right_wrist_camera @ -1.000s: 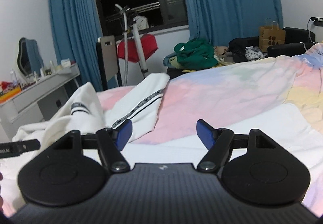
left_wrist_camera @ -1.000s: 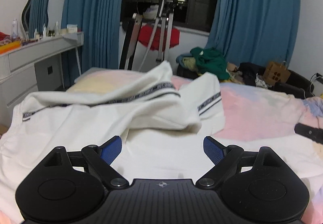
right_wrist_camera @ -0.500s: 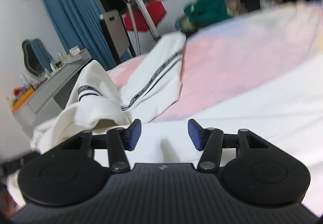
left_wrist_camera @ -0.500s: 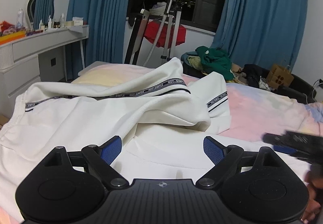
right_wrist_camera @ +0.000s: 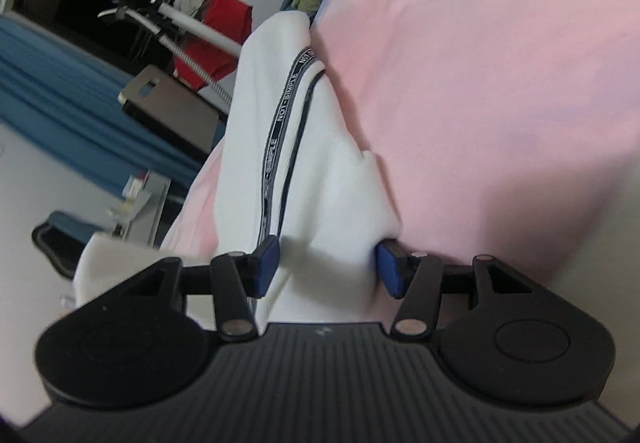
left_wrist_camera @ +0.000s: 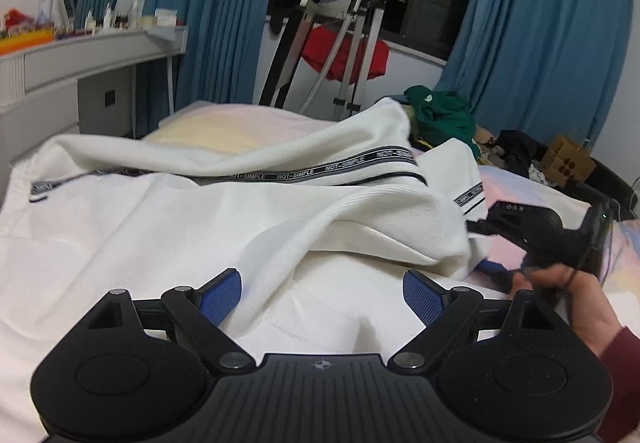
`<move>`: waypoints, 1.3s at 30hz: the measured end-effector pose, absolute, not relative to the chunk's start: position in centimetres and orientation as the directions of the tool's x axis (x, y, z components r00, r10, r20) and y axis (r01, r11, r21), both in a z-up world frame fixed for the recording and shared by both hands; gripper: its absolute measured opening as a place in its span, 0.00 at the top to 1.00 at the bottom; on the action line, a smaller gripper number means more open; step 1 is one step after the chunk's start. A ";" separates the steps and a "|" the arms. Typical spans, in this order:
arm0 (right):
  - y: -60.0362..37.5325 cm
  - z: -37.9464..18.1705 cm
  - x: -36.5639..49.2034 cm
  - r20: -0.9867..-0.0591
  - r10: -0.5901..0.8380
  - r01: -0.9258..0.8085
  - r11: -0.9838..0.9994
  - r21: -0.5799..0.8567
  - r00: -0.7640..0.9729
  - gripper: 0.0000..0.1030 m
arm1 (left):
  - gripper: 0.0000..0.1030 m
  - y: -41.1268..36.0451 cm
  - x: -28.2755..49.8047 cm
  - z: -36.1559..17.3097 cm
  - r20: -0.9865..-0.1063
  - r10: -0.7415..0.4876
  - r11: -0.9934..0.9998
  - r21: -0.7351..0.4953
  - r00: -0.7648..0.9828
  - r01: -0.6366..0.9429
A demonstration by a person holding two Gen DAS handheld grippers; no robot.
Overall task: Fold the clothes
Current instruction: 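Grasp the sweatpants leg edge with the right gripper, then lift the held leg with the right gripper and fold it over the other leg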
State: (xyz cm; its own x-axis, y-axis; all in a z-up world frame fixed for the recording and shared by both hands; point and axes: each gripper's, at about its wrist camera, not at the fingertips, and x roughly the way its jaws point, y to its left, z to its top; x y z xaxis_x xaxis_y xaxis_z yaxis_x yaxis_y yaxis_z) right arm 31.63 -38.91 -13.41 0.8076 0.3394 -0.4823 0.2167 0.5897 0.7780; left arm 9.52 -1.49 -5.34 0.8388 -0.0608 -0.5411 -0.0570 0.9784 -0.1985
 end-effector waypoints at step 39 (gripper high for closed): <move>-48.6 -12.8 18.5 -0.226 0.411 0.227 0.048 0.973 0.883 0.17 | 0.13 -0.8 6.9 -5.2 -0.526 -0.154 0.937 -0.348 0.836 -0.046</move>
